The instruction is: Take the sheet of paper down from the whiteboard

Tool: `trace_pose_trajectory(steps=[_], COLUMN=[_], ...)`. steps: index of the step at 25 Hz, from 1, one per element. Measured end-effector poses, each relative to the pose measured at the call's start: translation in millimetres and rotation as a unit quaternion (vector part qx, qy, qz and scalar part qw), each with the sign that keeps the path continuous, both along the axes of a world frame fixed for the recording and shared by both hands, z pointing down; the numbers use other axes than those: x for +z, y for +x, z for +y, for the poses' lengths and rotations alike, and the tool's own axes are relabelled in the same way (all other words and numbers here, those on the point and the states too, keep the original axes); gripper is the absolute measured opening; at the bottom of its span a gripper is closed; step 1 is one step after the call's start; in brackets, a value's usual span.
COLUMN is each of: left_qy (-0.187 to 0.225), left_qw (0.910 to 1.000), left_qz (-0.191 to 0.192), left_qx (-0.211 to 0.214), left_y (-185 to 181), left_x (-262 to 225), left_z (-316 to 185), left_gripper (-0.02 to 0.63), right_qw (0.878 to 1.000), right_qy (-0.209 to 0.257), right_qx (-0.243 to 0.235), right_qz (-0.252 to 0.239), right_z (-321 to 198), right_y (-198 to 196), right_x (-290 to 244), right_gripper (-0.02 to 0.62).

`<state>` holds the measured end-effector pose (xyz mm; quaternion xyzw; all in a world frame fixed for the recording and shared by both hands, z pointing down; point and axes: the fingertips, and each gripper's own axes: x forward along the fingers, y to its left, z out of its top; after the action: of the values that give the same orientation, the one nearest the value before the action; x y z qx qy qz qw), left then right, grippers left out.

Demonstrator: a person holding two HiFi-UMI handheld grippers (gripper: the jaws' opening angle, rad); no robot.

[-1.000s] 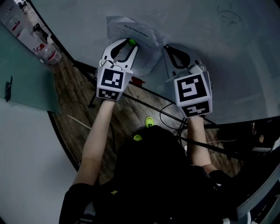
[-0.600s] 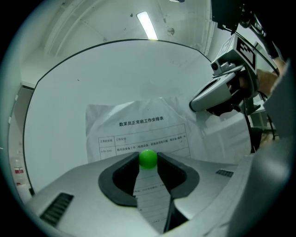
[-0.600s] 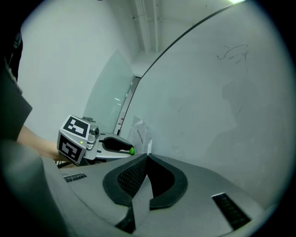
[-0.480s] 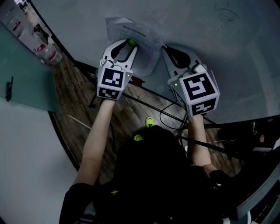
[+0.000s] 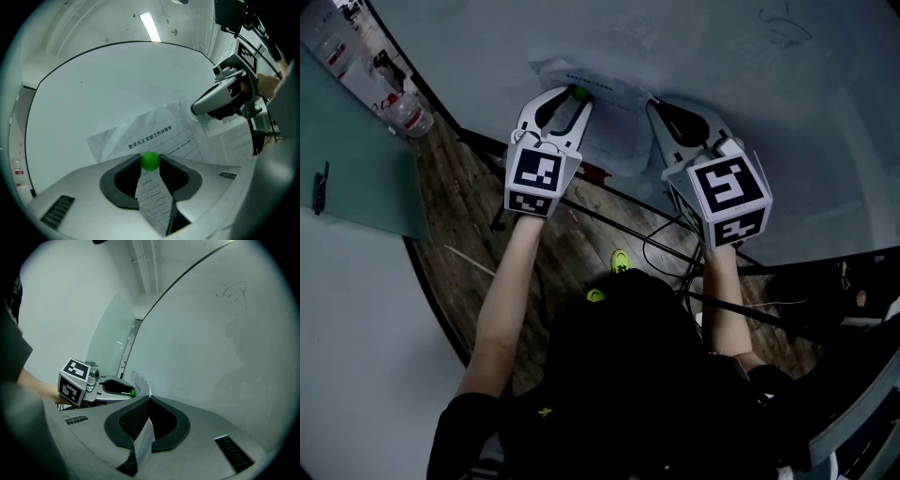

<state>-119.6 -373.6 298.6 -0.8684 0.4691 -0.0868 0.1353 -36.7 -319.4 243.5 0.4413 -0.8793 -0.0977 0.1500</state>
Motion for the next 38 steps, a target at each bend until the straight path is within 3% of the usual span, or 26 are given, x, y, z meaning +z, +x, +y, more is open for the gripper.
trace_pose_trajectory(steps=[10, 38], left_qy=[0.011, 0.008], left_qw=[0.9999, 0.9999], left_qz=[0.000, 0.004], left_qx=[-0.006, -0.009], left_y=[-13.0, -6.1], left_x=[-13.1, -7.9], left_z=[22.8, 66.4], left_gripper=[0.137, 0.137], right_qw=[1.000, 0.997], right_qy=[-0.005, -0.007], right_qx=[-0.015, -0.056], right_qz=[-0.015, -0.045], right_z=[7.5, 44.1], right_y=[-2.0, 0.4], right_x=[1.1, 11.9], right_gripper=[0.012, 0.012])
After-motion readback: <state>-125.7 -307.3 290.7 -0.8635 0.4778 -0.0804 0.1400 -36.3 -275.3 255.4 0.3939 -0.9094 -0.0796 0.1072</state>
